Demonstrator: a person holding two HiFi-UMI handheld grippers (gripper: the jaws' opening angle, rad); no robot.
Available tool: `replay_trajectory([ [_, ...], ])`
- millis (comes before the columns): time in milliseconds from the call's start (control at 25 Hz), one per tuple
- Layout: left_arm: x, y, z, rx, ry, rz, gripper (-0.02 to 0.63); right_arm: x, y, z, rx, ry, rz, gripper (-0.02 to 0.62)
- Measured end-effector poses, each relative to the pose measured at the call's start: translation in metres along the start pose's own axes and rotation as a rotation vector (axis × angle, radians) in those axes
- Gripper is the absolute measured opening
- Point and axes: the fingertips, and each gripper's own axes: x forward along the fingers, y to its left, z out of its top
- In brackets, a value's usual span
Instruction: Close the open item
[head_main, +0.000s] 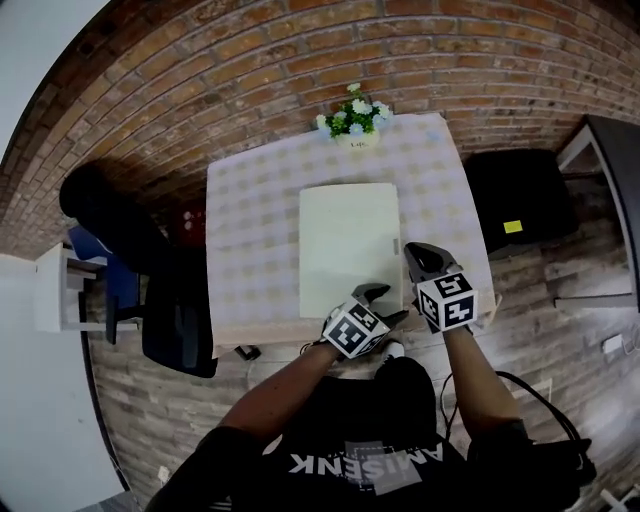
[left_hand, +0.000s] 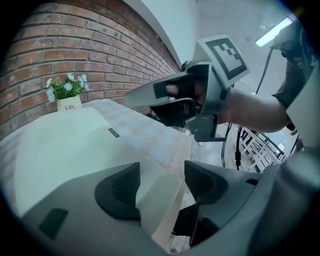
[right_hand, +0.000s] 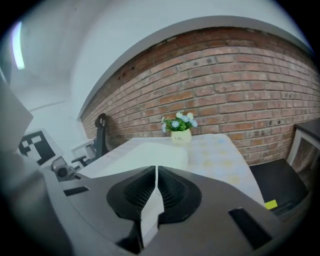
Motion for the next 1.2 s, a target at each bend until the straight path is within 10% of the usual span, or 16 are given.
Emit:
replay_trajectory([
  [720,0.000,-0.003,-0.016,0.021,0.011,-0.027,0.281,0.074,-0.008,-0.037,-0.066,0.187,0.051,0.041],
  [1200,-0.059,0.015,0.023,-0.026,-0.212,0.064,0.281,0.015,0.007,0.010,-0.018,0.045,0.017,0.043],
])
